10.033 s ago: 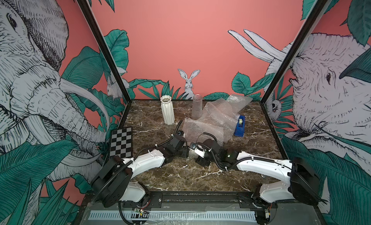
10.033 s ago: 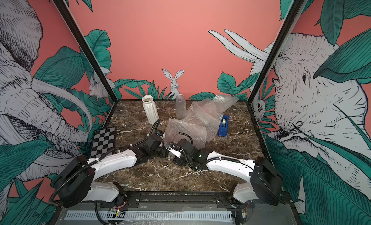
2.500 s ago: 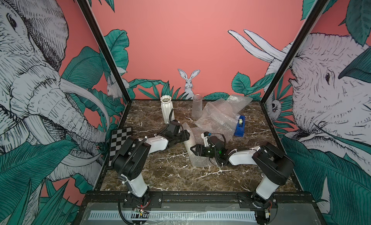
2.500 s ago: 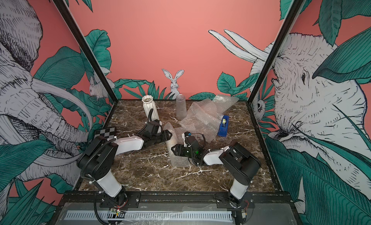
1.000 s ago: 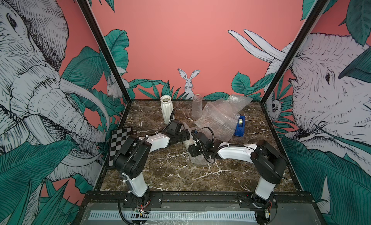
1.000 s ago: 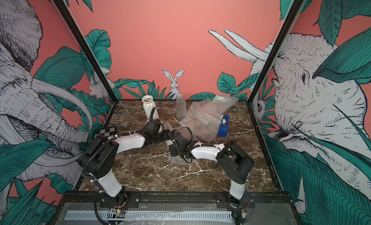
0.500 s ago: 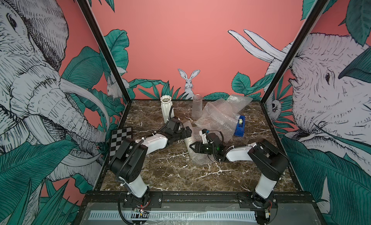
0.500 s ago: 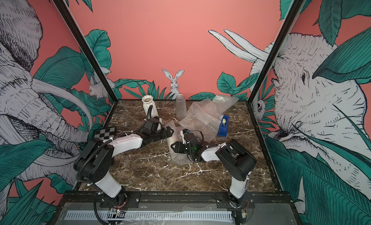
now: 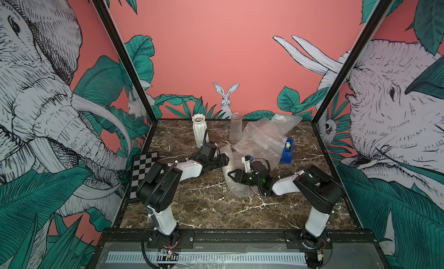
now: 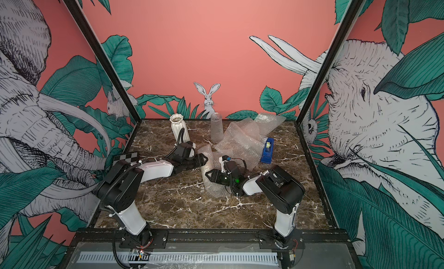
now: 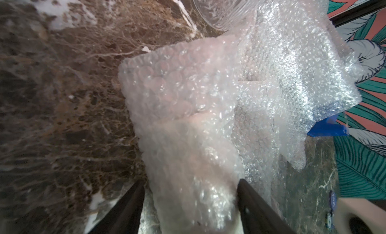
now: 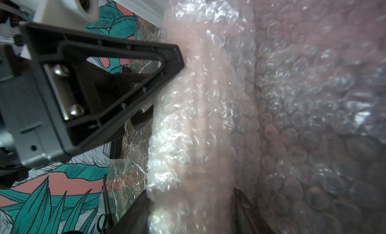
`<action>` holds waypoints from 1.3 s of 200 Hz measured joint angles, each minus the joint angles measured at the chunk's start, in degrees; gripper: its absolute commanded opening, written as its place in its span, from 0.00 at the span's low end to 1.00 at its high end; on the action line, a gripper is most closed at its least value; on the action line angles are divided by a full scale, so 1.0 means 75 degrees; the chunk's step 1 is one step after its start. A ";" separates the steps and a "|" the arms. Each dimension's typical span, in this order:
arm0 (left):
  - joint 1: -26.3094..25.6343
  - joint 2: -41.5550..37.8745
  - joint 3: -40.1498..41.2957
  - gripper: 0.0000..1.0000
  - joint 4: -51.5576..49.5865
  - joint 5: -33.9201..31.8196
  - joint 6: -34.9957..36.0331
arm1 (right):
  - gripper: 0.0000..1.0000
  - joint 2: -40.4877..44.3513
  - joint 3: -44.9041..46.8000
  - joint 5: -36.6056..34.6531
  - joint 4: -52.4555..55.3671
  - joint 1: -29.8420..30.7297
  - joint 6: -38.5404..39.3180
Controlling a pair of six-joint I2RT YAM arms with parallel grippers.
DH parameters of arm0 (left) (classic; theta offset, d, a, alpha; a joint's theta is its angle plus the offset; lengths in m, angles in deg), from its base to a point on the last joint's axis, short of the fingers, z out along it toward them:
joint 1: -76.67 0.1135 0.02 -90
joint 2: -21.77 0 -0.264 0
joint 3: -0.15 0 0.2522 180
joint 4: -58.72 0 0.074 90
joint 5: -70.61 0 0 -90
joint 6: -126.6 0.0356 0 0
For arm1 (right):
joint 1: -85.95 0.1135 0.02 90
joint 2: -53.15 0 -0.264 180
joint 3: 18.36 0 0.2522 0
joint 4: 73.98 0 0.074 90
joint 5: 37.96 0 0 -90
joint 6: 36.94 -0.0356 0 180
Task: Wrap vases in bubble wrap
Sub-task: Wrap the vase in bubble wrap.
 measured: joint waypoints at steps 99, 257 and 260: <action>-0.0012 0.0012 -0.0038 0.68 -0.0073 -0.0140 0.0015 | 0.77 0.1393 -0.1988 -0.1929 0.5059 0.0530 0.2623; -0.0041 0.0023 -0.0093 0.70 -0.0184 -0.0146 -0.0201 | 0.70 -0.0283 -0.3981 -0.4497 0.7630 0.1961 0.4342; -0.0041 0.0026 -0.0093 0.70 -0.0184 -0.0131 -0.0201 | 0.70 -0.0283 -0.3981 -0.4497 0.7624 0.1961 0.4339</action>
